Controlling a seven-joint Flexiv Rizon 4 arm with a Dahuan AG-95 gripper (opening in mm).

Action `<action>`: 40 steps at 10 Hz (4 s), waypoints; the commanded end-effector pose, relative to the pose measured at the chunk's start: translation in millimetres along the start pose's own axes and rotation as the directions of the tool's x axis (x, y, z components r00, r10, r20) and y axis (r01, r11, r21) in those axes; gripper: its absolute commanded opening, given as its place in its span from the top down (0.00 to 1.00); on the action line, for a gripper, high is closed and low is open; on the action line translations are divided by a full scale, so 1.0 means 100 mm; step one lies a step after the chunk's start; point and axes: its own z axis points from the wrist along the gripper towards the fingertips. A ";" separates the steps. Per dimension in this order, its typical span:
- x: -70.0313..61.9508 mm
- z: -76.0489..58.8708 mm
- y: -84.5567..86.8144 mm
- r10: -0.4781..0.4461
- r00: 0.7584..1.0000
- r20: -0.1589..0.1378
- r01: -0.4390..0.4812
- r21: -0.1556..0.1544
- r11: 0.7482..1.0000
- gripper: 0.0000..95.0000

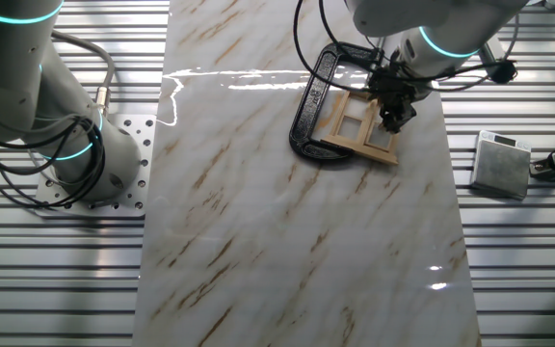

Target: Open a sliding window

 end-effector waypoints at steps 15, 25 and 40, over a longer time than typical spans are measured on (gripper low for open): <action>-0.06 0.00 0.04 -0.044 0.999 0.010 0.045 -0.028 0.999 0.40; -0.10 -0.03 0.11 -0.043 0.999 0.013 0.044 -0.040 0.998 0.40; -0.04 -0.03 -0.03 0.036 0.999 -0.005 -0.036 0.018 0.999 0.40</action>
